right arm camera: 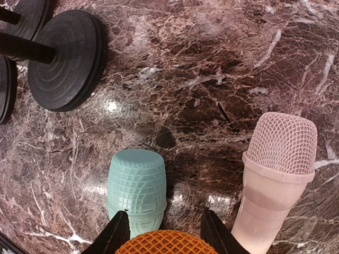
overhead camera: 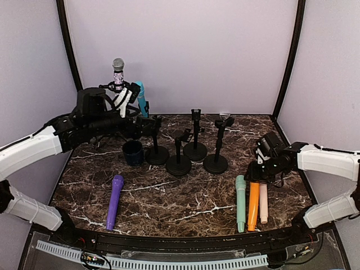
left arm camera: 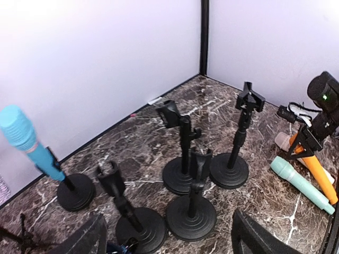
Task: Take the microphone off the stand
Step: Move the microphone stand to the center of the board, then place the microphone at the center of the board.
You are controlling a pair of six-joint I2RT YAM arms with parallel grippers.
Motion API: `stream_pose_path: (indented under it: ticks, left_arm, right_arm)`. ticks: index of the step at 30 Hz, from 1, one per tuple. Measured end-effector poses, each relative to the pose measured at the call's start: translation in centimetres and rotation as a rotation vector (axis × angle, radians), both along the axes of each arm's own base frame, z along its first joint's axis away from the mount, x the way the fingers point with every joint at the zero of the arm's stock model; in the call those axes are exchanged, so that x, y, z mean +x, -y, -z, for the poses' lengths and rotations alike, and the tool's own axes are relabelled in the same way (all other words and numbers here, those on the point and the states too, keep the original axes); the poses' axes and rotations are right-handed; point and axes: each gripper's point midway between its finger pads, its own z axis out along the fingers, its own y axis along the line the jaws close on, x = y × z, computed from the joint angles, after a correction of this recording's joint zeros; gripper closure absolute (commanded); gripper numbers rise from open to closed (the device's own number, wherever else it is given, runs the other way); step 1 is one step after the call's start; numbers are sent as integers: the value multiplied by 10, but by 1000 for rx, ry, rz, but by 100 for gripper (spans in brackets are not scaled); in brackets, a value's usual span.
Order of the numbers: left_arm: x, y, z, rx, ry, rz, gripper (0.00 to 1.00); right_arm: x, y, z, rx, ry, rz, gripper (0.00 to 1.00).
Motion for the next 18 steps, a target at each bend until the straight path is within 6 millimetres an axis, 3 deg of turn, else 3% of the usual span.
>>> stream_pose_path:
  ticks: [3,6,8,12,18]
  left_arm:
    - [-5,-53,-2,-18,-5,-103,16]
    - [-8,-105,21,15,-47,-231,15]
    - [-15,-126,37,45,-71,-283,14]
    - [-31,-150,53,94,-76,-347,14]
    - [-43,-162,58,93,-55,-375,14]
  right_arm:
    - [3,2,6,-19,-1,6,52]
    - [9,4,11,-46,11,8,46]
    - [11,6,13,-57,16,8,43]
    - [14,7,14,-66,24,14,36]
    - [17,6,12,-64,36,19,33]
